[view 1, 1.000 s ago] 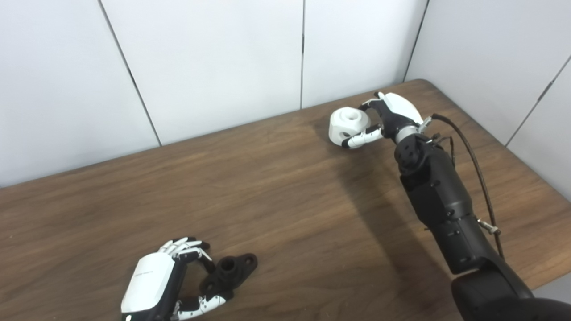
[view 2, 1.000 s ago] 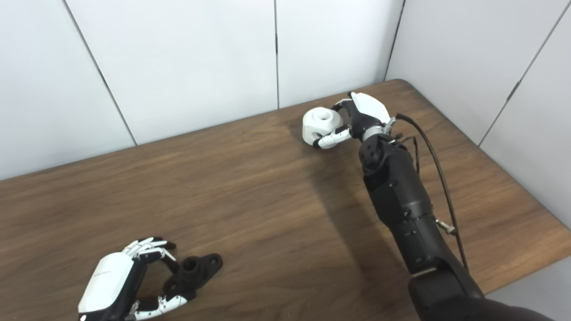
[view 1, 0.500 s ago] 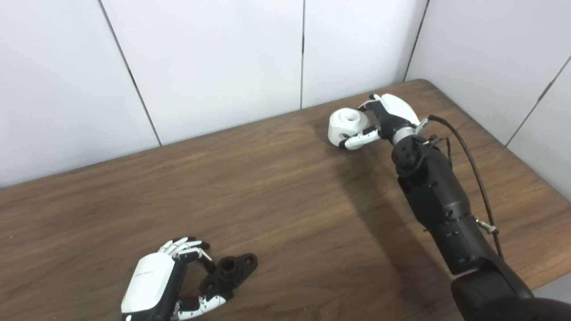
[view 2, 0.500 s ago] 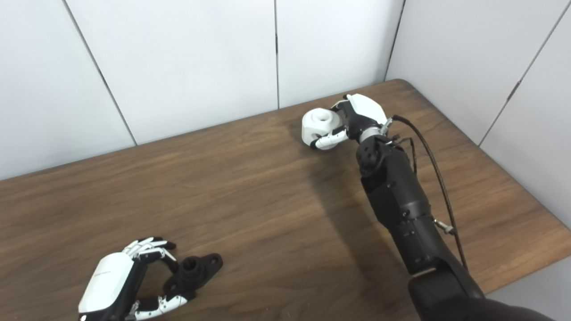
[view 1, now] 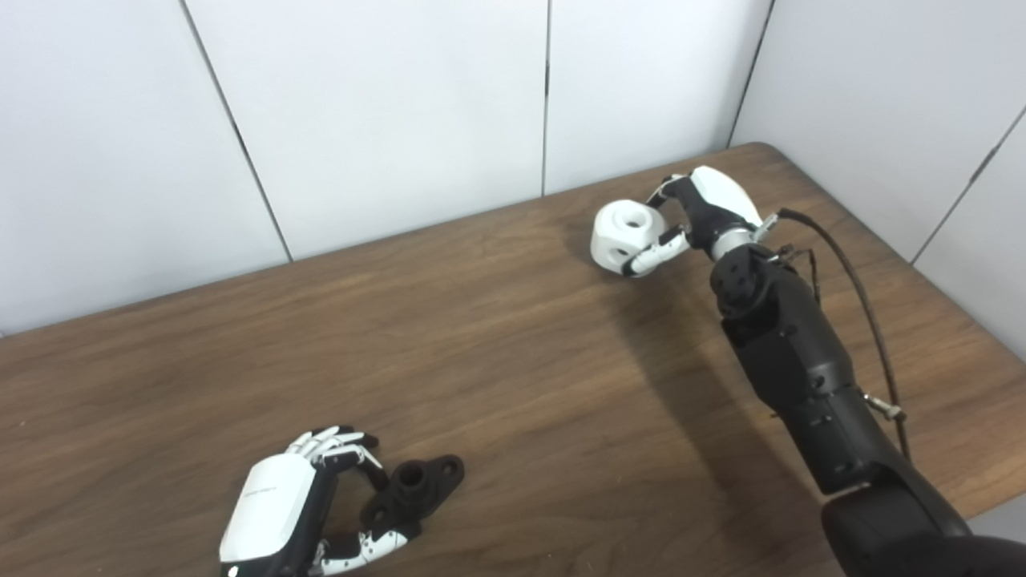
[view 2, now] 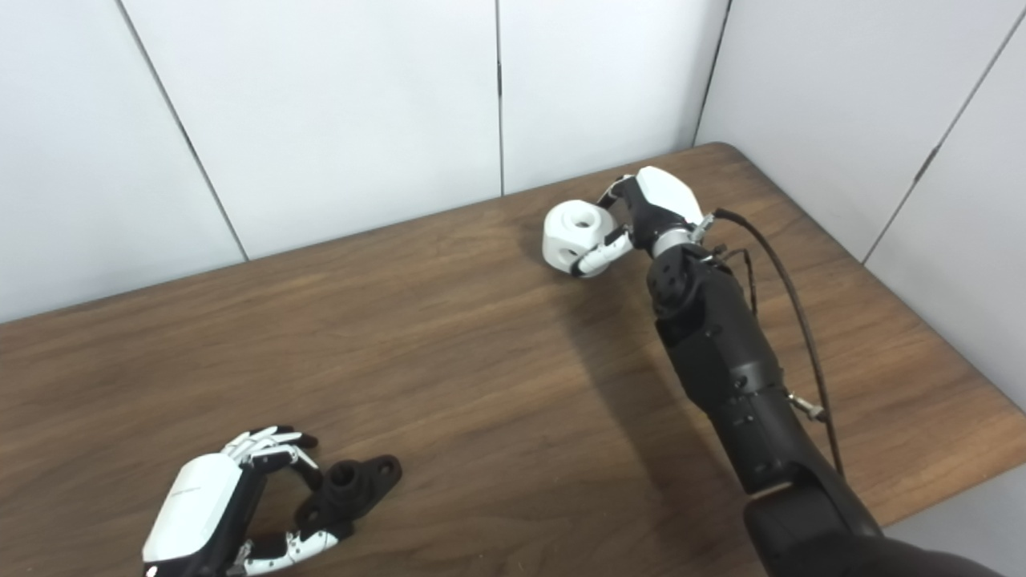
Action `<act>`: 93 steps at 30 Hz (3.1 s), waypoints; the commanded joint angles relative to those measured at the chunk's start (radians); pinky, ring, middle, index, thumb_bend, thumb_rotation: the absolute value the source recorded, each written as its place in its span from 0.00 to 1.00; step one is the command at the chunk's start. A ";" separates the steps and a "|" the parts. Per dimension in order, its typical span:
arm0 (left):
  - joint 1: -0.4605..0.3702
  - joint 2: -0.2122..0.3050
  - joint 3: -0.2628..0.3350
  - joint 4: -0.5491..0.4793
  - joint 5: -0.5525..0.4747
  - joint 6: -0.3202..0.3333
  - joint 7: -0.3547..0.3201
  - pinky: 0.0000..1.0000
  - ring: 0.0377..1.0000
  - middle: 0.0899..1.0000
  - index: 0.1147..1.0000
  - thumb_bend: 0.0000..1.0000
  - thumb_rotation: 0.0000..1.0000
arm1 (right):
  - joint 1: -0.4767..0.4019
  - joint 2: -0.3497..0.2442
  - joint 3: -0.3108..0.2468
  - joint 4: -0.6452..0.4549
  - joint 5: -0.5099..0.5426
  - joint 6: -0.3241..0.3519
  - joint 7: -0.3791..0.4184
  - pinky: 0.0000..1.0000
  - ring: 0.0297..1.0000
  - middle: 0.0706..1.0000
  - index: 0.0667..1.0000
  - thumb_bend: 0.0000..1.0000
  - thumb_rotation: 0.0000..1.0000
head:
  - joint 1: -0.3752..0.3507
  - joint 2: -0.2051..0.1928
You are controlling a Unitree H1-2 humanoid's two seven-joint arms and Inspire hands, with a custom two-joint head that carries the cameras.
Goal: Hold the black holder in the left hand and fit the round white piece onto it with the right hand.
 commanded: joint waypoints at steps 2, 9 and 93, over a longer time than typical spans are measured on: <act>0.016 0.009 -0.007 -0.006 0.019 0.019 -0.027 0.90 0.84 0.74 0.42 0.52 0.04 | -0.032 -0.034 0.007 -0.022 0.019 -0.019 -0.049 1.00 1.00 0.86 0.45 0.53 0.14 | -0.001 0.000; 0.013 0.005 -0.010 0.002 0.021 0.014 -0.018 0.90 0.85 0.74 0.42 0.52 0.05 | -0.029 -0.054 0.030 -0.022 0.046 -0.014 -0.072 1.00 1.00 0.85 0.45 0.52 0.14 | 0.016 0.001; -0.019 -0.090 -0.114 0.032 0.148 0.118 0.007 0.99 0.89 0.76 0.42 0.52 0.05 | 0.205 0.339 0.198 -0.835 -0.068 0.001 0.692 0.84 0.92 0.81 0.44 0.53 0.14 | 0.432 0.148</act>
